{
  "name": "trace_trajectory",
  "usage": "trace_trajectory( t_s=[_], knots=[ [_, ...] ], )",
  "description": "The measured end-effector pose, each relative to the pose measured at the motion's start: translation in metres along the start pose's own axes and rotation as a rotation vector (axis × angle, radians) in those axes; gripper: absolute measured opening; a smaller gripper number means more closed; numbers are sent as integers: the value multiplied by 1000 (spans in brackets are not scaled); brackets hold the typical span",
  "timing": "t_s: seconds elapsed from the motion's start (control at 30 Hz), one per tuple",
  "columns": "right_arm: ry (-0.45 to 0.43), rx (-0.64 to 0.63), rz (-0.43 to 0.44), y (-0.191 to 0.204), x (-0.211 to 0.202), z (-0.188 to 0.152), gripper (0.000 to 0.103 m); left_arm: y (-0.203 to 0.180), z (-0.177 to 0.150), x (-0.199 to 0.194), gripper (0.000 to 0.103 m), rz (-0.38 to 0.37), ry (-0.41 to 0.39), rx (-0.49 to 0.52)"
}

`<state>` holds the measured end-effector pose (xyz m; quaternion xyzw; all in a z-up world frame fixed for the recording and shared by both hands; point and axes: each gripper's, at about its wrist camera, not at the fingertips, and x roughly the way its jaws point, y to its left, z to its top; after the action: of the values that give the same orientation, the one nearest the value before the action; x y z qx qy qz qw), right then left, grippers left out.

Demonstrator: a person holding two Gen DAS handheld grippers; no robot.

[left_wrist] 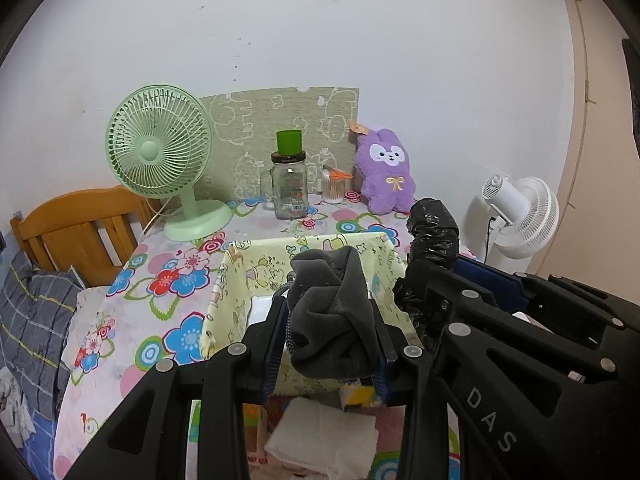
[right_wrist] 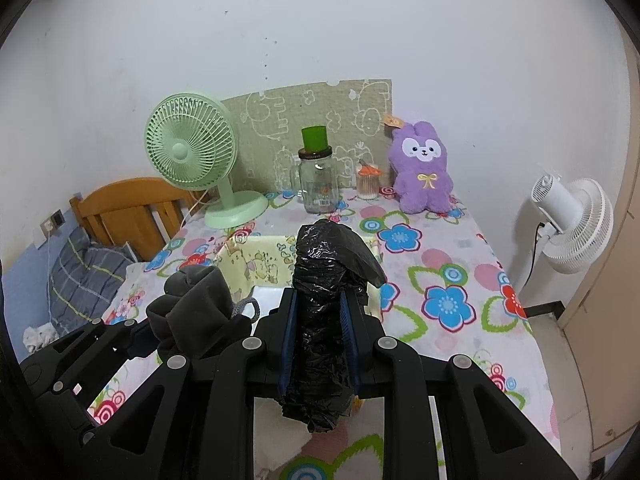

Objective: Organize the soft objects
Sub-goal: 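Carry the grey sock in the left tool and black sock in the right tool over the box, then open both tools to drop the socks into the fabric box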

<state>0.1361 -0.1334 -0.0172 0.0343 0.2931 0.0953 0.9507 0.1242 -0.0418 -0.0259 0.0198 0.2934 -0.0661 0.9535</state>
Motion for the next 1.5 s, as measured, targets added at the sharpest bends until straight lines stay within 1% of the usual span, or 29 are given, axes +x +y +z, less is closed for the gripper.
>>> trace_trajectory(
  t_s=[0.43,0.63,0.9,1.1,1.17,1.2,1.23,1.3,1.4,1.47,1.5],
  knots=[
    [1,-10,8,3,35,19,25,16,15,32,37,41,-5,-13],
    [7,-12,9,3,53,23,25,23,20,51,37,63,5,-15],
    [24,0,8,3,82,28,25,30,25,77,38,87,38,-20],
    [54,11,8,2,104,26,25,35,23,95,39,96,79,-33],
    [62,14,16,1,109,26,25,37,22,99,46,94,92,-41],
    [65,16,19,1,112,25,25,38,21,102,56,91,102,-47],
    [69,17,22,1,114,25,25,39,20,104,62,93,105,-50],
    [73,15,23,2,118,24,25,40,19,106,62,103,105,-53],
    [79,17,29,3,123,24,25,43,17,109,69,107,114,-57],
    [84,15,32,3,126,23,25,43,16,111,70,108,120,-57],
    [86,17,29,3,127,23,25,44,17,112,72,105,123,-57]
  ],
)
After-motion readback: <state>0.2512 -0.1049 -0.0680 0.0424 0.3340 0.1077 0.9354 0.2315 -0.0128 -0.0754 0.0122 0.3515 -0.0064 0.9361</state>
